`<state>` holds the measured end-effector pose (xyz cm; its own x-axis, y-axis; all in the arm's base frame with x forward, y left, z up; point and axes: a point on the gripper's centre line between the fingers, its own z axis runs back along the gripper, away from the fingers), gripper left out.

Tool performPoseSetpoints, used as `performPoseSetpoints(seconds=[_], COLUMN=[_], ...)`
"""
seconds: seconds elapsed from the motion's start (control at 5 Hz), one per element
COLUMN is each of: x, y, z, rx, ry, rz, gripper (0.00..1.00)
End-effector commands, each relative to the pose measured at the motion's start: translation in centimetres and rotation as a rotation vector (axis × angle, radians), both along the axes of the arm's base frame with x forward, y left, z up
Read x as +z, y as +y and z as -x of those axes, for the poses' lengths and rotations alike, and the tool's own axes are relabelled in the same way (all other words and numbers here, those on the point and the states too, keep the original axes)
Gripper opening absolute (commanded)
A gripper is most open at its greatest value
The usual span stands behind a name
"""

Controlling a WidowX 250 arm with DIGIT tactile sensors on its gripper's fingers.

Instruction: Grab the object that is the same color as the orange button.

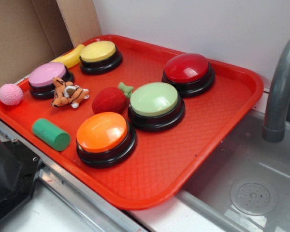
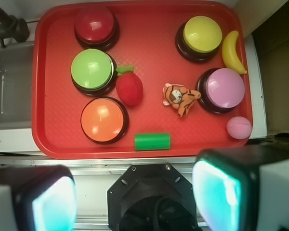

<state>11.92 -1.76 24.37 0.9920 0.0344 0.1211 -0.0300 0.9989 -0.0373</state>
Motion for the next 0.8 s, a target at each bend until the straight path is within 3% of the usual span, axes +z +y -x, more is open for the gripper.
performPoseSetpoints(seconds=[0.0,0.4,0.6], x=[0.0,-2.5,-4.9], y=[0.0,2.1,3.5], z=[0.0,-1.5,-3.0], rx=[0.000,0.262,0.459], ry=[0.000,-0.014,-0.007], rz=[0.000,0.060,0.046], gripper=[1.00,1.00,1.00])
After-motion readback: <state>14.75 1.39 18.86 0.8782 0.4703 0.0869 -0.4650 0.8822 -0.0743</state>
